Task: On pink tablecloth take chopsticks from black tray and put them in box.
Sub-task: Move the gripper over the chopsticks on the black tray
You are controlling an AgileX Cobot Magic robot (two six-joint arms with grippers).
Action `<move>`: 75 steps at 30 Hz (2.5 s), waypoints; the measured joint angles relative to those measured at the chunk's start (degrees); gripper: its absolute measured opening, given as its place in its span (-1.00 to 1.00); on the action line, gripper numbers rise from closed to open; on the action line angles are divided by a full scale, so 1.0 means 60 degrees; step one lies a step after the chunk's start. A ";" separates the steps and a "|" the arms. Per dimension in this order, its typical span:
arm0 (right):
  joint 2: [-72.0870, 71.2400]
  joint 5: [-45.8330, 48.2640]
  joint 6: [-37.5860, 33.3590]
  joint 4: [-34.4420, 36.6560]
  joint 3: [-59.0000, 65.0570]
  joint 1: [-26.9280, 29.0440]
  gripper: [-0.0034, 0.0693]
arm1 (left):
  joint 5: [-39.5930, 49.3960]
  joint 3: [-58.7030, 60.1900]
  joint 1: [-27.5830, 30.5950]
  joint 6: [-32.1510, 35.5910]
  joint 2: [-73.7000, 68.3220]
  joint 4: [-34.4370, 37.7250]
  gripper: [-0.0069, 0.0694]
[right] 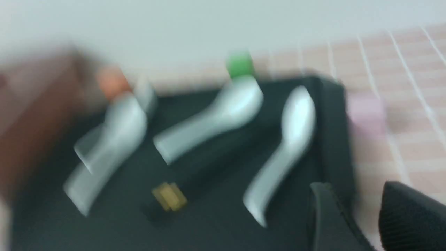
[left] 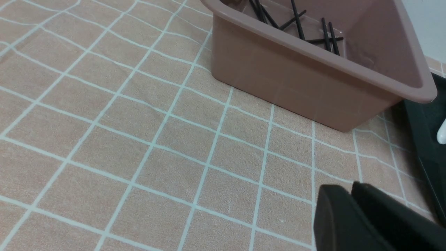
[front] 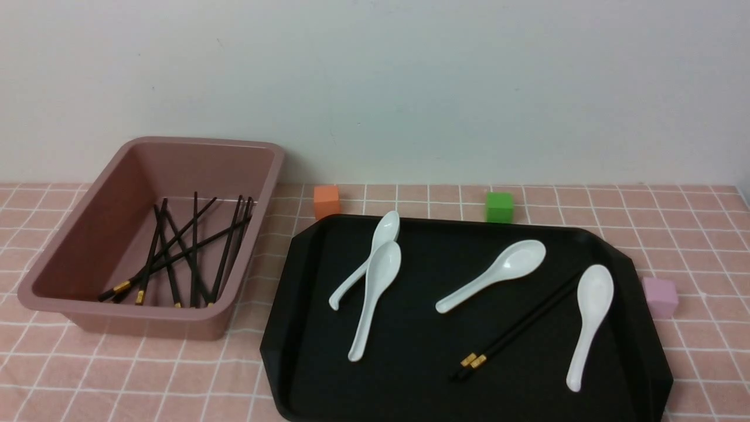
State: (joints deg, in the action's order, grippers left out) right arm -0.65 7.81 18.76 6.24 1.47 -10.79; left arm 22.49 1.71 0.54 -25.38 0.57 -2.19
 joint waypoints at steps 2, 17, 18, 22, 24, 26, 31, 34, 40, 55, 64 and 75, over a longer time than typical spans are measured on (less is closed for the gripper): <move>0.0000 -0.0864 0.0514 0.0445 0.0000 0.0000 -0.25 | 0.0000 0.0000 0.0000 0.0000 0.0000 0.0000 -0.63; 0.4035 0.5589 0.0080 -0.0146 -0.5277 0.0000 -0.75 | 0.0000 0.0000 0.0000 0.0000 0.0000 0.0000 -0.58; 0.5076 0.6699 -0.0419 -0.0154 -0.5949 0.0000 -0.78 | 0.0000 0.0000 0.0000 0.0000 0.0000 0.0000 -0.58; 0.7128 0.7967 -0.1107 -0.0145 -0.6980 0.0000 -0.82 | 0.0000 0.0000 0.0000 0.0000 0.0000 0.0000 -0.57; 0.8169 0.8072 -0.1307 -0.0101 -0.7178 0.0000 -0.82 | 0.0000 0.0000 0.0000 0.0000 0.0000 0.0000 -0.56; 0.9121 0.7850 -0.1349 0.0020 -0.7219 0.0000 -0.82 | 0.0000 0.0000 0.0000 0.0000 0.0000 0.0000 -0.55; 1.0947 0.6725 -0.1734 0.0659 -0.7257 -0.0172 -0.82 | 0.0000 0.0000 0.0000 0.0000 0.0000 0.0000 -0.55; 1.2050 0.6139 -0.1924 0.1063 -0.7527 -0.0910 -0.82 | 0.0000 0.0000 0.0000 0.0000 0.0000 0.0000 -0.55; 1.4186 0.5877 -0.1314 0.0843 -0.9031 -0.2598 -0.81 | 0.0000 0.0000 0.0000 0.0000 0.0000 0.0000 -0.53; 1.7897 0.6030 0.3788 -0.1708 -1.1706 -0.3476 0.32 | 0.0000 0.0000 0.0000 0.0000 0.0000 0.0000 -0.50; 1.8930 0.5492 0.4286 -0.1577 -1.2399 -0.3411 0.58 | 0.0000 0.0000 0.0000 0.0000 0.0000 0.0000 -0.48; 1.9033 0.5422 0.3558 -0.0666 -1.2501 -0.3263 0.58 | 0.0000 0.0000 0.0000 0.0000 0.0000 0.0000 -0.46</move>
State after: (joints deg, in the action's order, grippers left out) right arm 113.55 40.34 40.11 2.25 -73.53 -30.37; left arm 22.49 1.71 0.54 -25.38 0.57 -2.19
